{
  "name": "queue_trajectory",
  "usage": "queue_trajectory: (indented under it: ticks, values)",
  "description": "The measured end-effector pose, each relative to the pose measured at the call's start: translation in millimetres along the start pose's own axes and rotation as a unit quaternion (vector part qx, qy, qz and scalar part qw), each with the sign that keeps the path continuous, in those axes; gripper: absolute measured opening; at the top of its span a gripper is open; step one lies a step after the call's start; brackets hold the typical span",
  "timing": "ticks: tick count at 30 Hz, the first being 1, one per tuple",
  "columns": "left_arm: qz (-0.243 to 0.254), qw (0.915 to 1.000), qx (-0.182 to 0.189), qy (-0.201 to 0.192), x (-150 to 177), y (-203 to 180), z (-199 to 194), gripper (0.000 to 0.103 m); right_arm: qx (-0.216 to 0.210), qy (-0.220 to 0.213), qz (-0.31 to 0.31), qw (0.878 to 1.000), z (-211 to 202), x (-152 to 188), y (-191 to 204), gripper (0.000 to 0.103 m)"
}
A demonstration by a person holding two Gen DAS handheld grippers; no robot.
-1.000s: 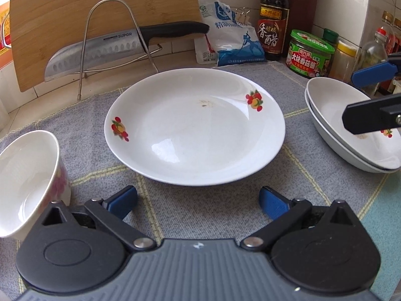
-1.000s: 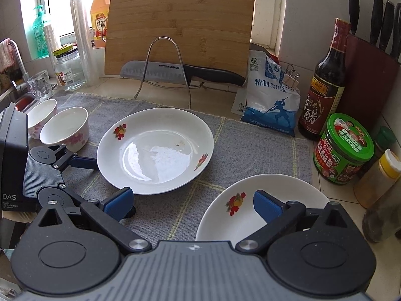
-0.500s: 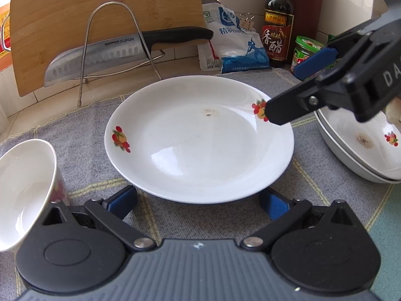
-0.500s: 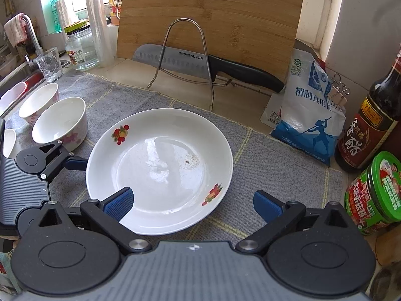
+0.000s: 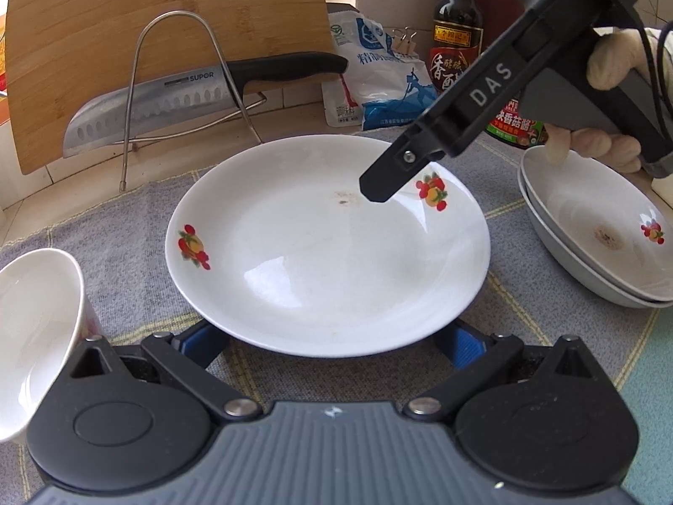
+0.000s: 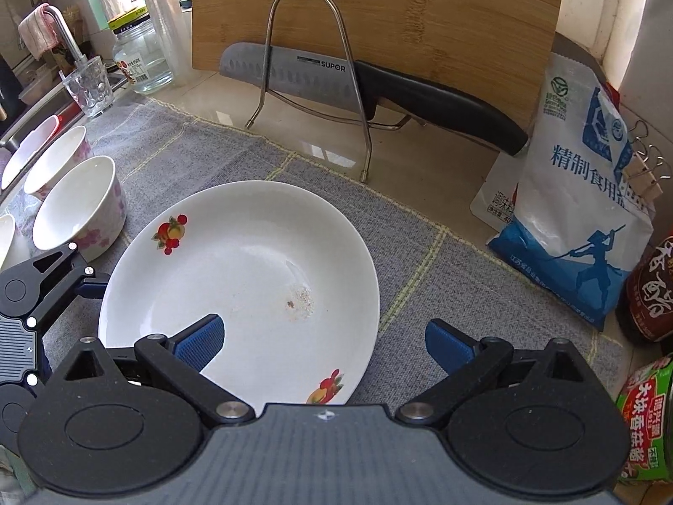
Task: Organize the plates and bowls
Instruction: 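Lift the plate with the right tool and carry it toward the plate stack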
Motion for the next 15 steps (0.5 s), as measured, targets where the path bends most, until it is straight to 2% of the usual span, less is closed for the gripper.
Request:
queue_trajectory:
  ticks: [8,15]
  values:
    - [-0.001,1.0000,-0.003,-0.009,0,-1,1,0.103,-0.059,0.026,0.005,0.998,29,-15,-4,0.102]
    - [-0.001,0.9999,-0.003,-0.012,0,-1,1,0.103,-0.112,0.032,0.011,0.993,34,-26,-1,0.097]
Point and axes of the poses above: each gripper's, at about its wrist camera, not at the fingertips, and z roughly the way its jaws point, y to its left, x to its underside, the point moved 8 cm from there along z, roughly the way its jaws point, and after that the axes turned 6 degrees about z, right-handed, at the moved point
